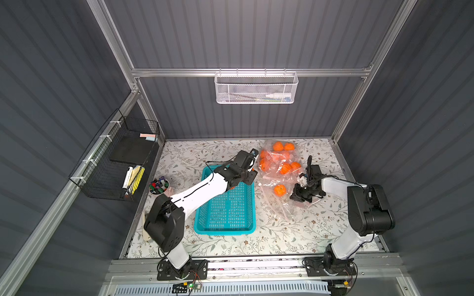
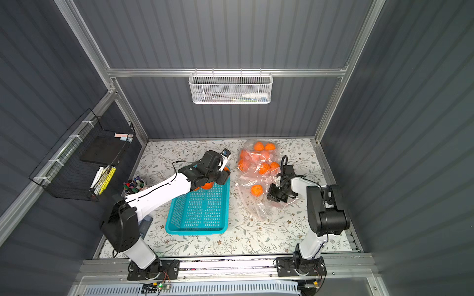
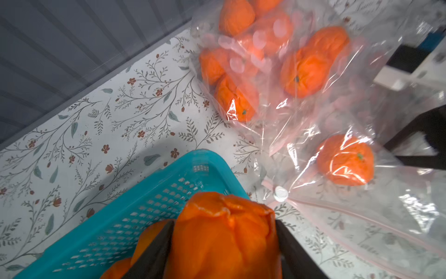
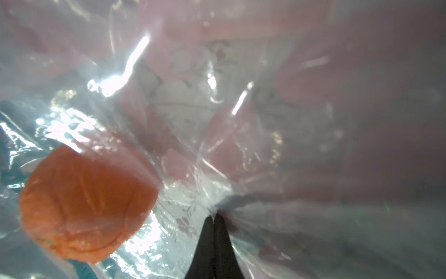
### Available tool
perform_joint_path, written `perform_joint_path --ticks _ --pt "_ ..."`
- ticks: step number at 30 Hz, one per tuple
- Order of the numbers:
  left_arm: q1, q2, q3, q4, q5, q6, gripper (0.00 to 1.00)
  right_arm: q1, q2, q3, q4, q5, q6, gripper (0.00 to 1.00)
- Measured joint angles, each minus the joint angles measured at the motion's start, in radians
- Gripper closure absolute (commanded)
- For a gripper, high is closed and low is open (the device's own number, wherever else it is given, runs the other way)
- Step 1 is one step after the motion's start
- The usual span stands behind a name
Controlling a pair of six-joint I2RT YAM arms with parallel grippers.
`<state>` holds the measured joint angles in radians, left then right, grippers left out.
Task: Open the zip-top bag and take out the orange
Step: Place the orange in the basket.
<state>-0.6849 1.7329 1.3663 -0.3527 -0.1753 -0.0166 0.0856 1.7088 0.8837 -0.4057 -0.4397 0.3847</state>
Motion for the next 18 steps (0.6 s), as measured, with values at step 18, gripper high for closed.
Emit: perform_joint_path --ticks 18 --pt "0.132 0.106 -0.011 0.031 0.168 0.333 0.34 0.000 0.000 0.000 -0.001 0.002 0.000 0.96"
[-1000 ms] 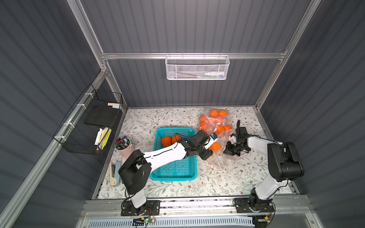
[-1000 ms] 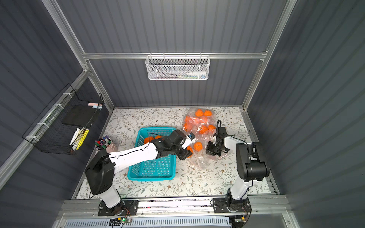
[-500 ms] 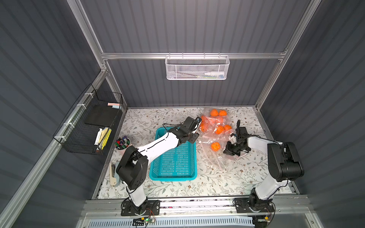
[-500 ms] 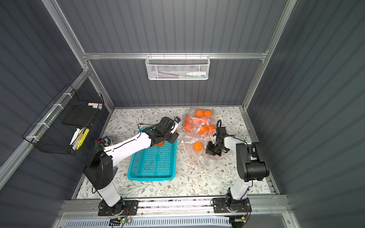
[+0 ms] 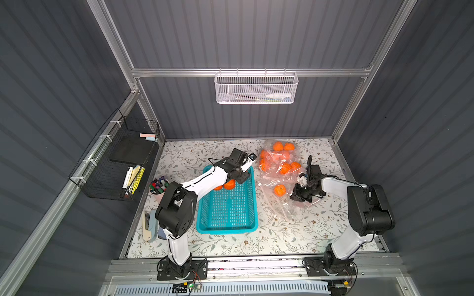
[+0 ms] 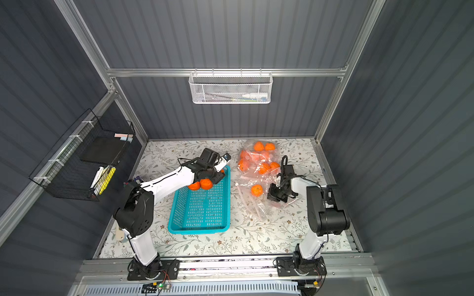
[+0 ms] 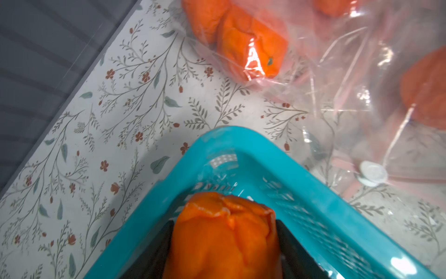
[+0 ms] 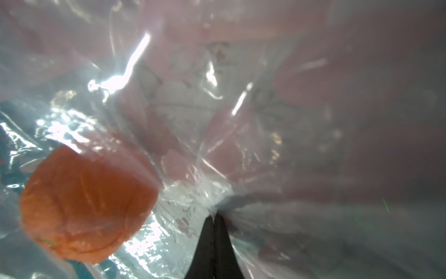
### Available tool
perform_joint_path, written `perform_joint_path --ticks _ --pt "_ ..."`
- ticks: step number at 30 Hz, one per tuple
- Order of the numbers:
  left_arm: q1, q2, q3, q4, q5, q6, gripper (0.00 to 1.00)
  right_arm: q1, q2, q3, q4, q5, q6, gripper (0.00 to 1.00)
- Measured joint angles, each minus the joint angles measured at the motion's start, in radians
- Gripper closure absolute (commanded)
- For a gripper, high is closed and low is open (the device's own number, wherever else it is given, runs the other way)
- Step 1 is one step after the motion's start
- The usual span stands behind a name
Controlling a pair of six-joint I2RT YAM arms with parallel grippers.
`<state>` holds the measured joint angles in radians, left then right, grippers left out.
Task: Open the zip-top bag and take out the orange
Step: Place the orange in the basket.
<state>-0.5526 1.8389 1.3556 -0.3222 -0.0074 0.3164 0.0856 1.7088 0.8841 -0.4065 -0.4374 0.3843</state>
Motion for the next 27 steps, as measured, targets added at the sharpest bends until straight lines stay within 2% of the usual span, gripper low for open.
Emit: perform_joint_path --ticks 5,13,20,27 --pt "0.000 0.000 -0.037 0.017 0.072 0.085 0.32 0.000 0.000 0.000 -0.002 0.000 0.000 0.96" --pt "0.008 0.016 -0.034 0.010 0.097 0.180 0.22 0.000 0.000 0.000 -0.002 0.000 0.000 0.96" --pt "0.019 0.069 -0.027 -0.013 0.097 0.206 0.18 -0.001 -0.001 0.000 -0.003 0.001 0.000 0.96" --pt "0.020 0.060 -0.014 -0.008 0.103 0.206 0.13 -0.001 -0.001 0.000 -0.003 0.000 0.000 0.95"
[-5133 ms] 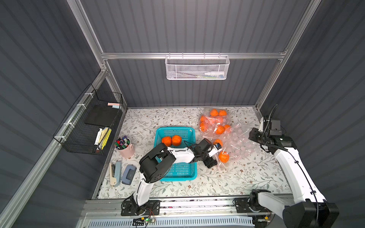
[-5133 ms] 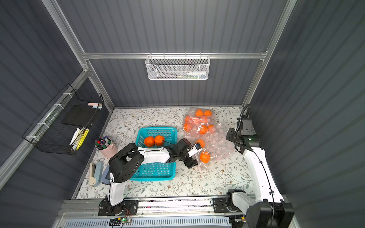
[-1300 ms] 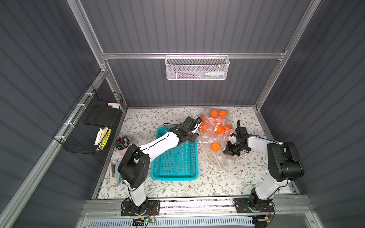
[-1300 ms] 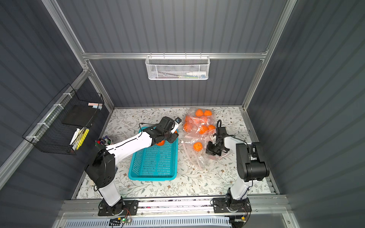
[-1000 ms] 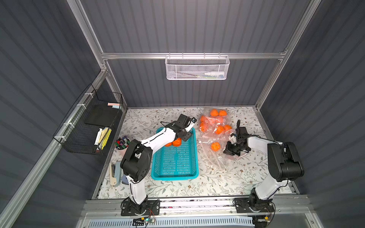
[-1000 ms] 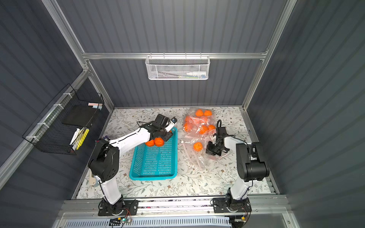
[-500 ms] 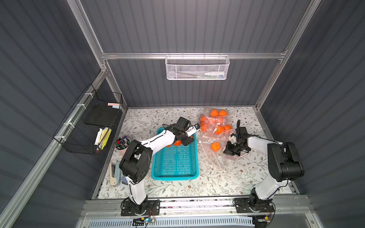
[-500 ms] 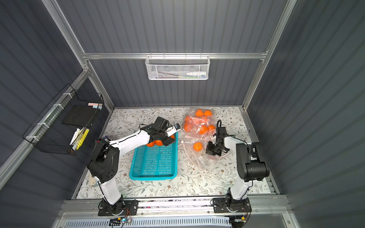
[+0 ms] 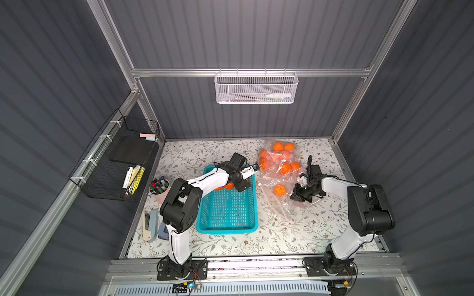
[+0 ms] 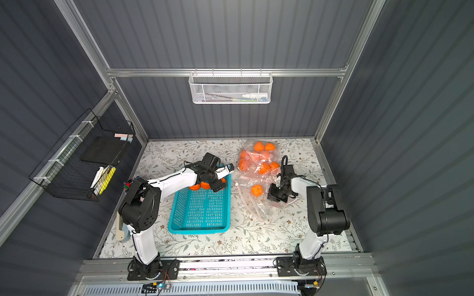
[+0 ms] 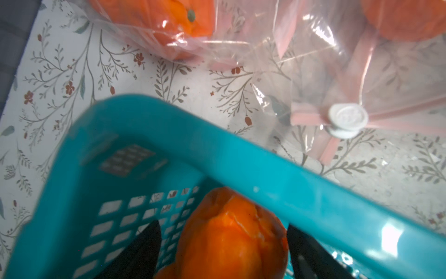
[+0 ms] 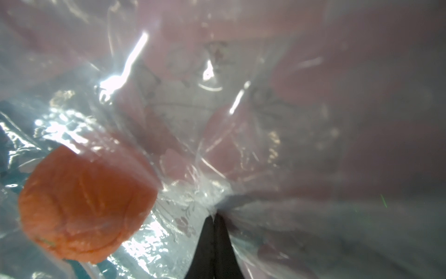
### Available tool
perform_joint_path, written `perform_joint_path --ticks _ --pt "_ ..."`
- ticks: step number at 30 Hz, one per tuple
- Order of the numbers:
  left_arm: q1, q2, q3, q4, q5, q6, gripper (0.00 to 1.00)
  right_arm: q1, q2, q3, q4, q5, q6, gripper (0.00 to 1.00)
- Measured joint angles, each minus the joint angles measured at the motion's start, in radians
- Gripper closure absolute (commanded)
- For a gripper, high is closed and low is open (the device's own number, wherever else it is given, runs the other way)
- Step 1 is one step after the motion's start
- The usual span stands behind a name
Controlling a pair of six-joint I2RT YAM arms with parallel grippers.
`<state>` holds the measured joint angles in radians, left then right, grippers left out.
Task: Open the zip-top bag and take out the orange
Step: Place the orange in the basket, then pick up the orange from the zipper food storage bag.
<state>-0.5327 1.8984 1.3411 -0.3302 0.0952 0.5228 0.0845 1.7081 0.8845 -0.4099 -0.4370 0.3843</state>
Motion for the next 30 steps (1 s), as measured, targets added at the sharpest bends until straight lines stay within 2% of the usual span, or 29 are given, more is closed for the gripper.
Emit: perform_joint_path --ticks 4,7,10,12,14,17,19,22,30 --pt "0.000 -0.073 0.000 0.004 0.041 -0.027 0.13 0.000 -0.005 0.000 -0.005 0.005 0.000 0.92" --pt "0.000 -0.182 -0.001 0.029 0.122 -0.108 0.21 -0.002 -0.035 -0.003 -0.009 0.013 -0.002 0.90" --pt "-0.016 -0.295 -0.001 0.069 0.254 -0.223 0.27 -0.003 -0.095 -0.003 -0.009 0.017 -0.001 0.89" --pt "-0.075 -0.350 -0.024 0.116 0.310 -0.289 0.29 -0.003 -0.142 -0.004 -0.005 0.014 0.000 0.89" --pt "-0.160 -0.369 -0.061 0.145 0.344 -0.342 0.37 -0.003 -0.178 -0.006 0.005 0.006 0.001 0.89" --pt "-0.272 -0.311 -0.098 0.153 0.381 -0.412 0.43 0.001 -0.206 -0.007 0.027 -0.013 0.007 0.89" --pt "-0.306 -0.251 -0.108 0.145 0.384 -0.443 0.46 0.005 -0.202 -0.007 0.031 -0.024 0.008 0.89" --pt "-0.313 -0.174 -0.110 0.110 0.370 -0.462 0.49 0.009 -0.187 -0.007 0.027 -0.028 0.008 0.89" --pt "-0.311 -0.084 -0.082 0.046 0.326 -0.468 0.61 0.013 -0.177 -0.007 0.029 -0.033 0.009 0.90"
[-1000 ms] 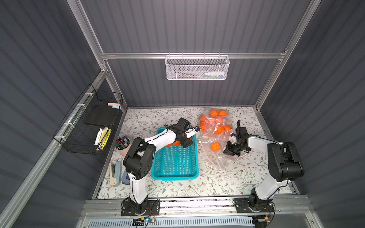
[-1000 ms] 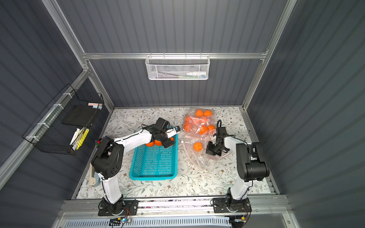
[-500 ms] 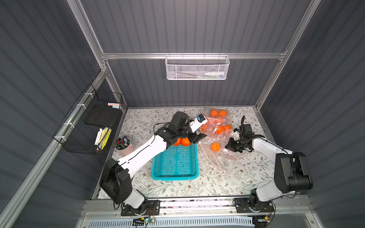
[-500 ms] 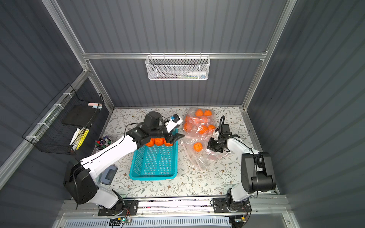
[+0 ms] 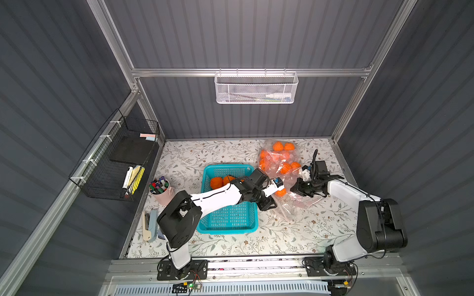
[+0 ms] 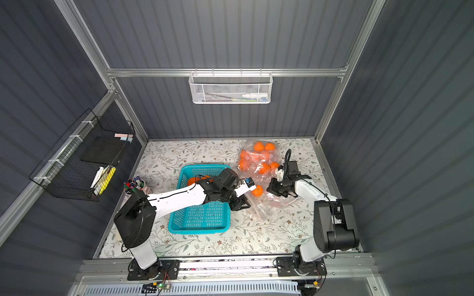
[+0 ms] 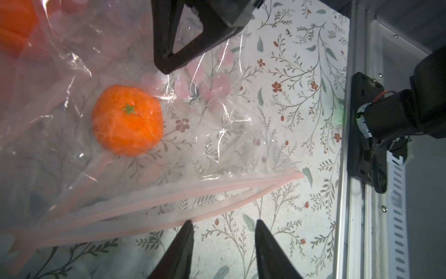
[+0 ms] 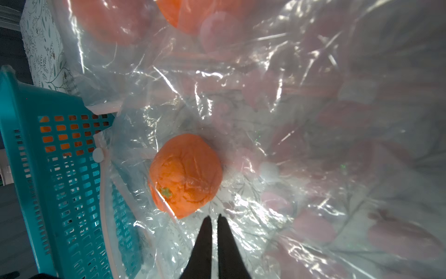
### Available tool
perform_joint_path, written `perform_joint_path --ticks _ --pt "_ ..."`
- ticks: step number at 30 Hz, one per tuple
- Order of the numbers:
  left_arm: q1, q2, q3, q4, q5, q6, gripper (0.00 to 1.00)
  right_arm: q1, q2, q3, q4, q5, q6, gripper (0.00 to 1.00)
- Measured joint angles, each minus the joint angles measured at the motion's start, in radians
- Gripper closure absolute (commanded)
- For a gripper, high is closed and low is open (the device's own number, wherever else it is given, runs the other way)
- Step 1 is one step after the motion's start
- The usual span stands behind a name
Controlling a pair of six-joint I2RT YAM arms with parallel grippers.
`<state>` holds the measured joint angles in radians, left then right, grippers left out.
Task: Open the zip-top bag and take out the orange
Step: Pick up the orange from the zipper food storage bag.
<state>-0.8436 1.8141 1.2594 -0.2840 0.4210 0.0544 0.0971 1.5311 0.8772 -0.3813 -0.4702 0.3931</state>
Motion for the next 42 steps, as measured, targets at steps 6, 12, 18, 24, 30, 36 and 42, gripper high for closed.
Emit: perform_joint_path --ticks 6,12,18,24,30,36,42 --pt "0.000 0.104 0.084 -0.021 -0.071 0.001 0.62 0.007 0.000 0.000 0.000 0.000 0.000 0.90" --pt "0.000 0.169 0.145 -0.026 -0.129 0.001 0.56 0.008 0.000 0.000 -0.001 0.000 0.000 0.90" --pt "0.000 0.221 0.153 -0.033 -0.164 0.004 0.42 0.012 0.007 0.018 -0.003 -0.001 0.017 0.88" --pt "0.000 0.235 0.153 -0.021 -0.192 0.000 0.29 0.033 0.070 0.105 -0.003 0.006 0.038 0.88" --pt "0.000 0.256 0.183 0.017 -0.230 -0.016 0.20 0.057 0.200 0.193 -0.002 0.014 0.054 0.88" --pt "0.004 0.291 0.196 0.059 -0.257 -0.028 0.17 0.090 0.307 0.211 -0.009 -0.003 0.043 0.89" --pt "0.010 0.295 0.203 0.113 -0.256 -0.027 0.24 0.126 0.320 0.171 0.000 -0.071 0.017 0.90"
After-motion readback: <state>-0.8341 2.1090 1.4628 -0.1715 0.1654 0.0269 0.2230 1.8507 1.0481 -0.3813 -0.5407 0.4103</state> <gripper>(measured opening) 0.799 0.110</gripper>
